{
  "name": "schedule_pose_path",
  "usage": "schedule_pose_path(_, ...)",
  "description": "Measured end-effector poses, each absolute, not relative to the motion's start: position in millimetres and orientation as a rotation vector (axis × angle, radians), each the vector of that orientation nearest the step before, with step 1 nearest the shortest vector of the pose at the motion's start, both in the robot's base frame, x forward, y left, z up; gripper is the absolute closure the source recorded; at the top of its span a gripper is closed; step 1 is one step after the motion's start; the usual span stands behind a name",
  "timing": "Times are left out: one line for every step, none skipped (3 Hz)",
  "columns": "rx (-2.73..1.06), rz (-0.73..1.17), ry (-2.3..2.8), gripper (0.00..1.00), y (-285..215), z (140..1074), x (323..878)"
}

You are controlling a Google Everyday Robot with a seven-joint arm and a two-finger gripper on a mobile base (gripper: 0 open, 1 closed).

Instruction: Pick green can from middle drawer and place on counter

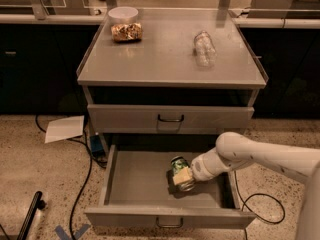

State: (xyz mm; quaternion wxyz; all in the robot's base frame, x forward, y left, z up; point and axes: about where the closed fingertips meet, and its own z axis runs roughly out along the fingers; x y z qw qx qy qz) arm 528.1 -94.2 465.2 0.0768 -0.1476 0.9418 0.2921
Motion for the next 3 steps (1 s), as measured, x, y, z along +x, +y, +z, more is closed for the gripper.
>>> schedule_pose_path(-0.629,0.966,2.758,1.0,-104.1,513.3,510.7)
schedule_pose_path(-0.629,0.966,2.758,1.0,-104.1,513.3,510.7)
schedule_pose_path(-0.633,0.987,2.769,1.0,-98.2,514.2,508.5)
